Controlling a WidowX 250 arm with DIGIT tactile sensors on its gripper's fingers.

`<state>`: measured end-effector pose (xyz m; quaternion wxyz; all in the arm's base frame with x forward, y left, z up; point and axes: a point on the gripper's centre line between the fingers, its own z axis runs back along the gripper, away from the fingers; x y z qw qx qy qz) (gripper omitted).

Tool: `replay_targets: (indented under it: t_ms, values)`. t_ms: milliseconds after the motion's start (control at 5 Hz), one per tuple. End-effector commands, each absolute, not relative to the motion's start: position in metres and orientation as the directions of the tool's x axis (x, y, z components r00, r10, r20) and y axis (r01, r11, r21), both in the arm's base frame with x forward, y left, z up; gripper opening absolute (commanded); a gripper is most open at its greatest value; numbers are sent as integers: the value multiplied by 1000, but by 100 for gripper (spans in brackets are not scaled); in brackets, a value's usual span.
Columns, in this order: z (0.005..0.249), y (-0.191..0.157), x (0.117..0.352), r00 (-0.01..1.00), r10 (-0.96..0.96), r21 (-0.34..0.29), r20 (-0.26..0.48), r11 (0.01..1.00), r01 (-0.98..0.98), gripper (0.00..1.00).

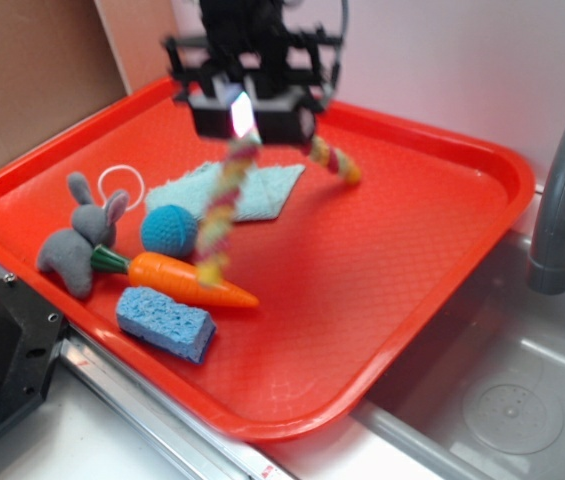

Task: Grab the multicolored rope.

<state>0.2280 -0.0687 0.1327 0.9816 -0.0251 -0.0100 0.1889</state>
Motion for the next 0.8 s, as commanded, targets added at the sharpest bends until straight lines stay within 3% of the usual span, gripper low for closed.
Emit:
replay_targets:
  t_ms: [0,200,400,600]
  values:
    - [233,-15,209,941,319,-77,114,947,-312,0]
    - [247,7,191,941,304,-90,146,952,-294,0]
    - [248,2,182,942,287,-83,175,957,-276,0]
    - [246,4,182,935,329,-71,130,944,-322,0]
